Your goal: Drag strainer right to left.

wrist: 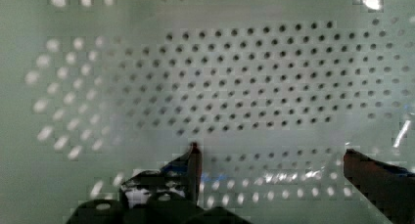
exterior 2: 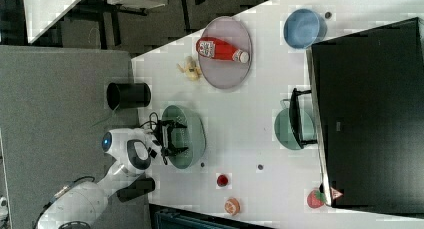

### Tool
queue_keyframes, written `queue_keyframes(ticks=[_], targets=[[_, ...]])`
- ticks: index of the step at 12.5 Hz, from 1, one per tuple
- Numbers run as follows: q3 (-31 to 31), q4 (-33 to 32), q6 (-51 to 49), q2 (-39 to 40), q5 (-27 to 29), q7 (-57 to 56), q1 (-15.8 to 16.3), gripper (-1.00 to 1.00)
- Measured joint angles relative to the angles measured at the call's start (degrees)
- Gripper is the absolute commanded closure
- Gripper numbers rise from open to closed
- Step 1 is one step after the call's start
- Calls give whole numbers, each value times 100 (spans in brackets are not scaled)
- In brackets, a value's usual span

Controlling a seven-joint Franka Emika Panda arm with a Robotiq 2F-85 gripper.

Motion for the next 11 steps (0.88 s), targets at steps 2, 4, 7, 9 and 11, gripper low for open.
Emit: queue_keyframes(ticks=[2, 4, 7, 9, 11], targets=[[-72, 213, -28, 104, 182, 78, 162, -100], [-29, 386, 17, 221, 344, 101, 238, -100], [-36, 476, -101, 227, 433, 285, 311, -100], [-81, 655, -90, 271, 380, 285, 333, -100], [-90, 716, -190, 269, -85, 285, 336, -100]])
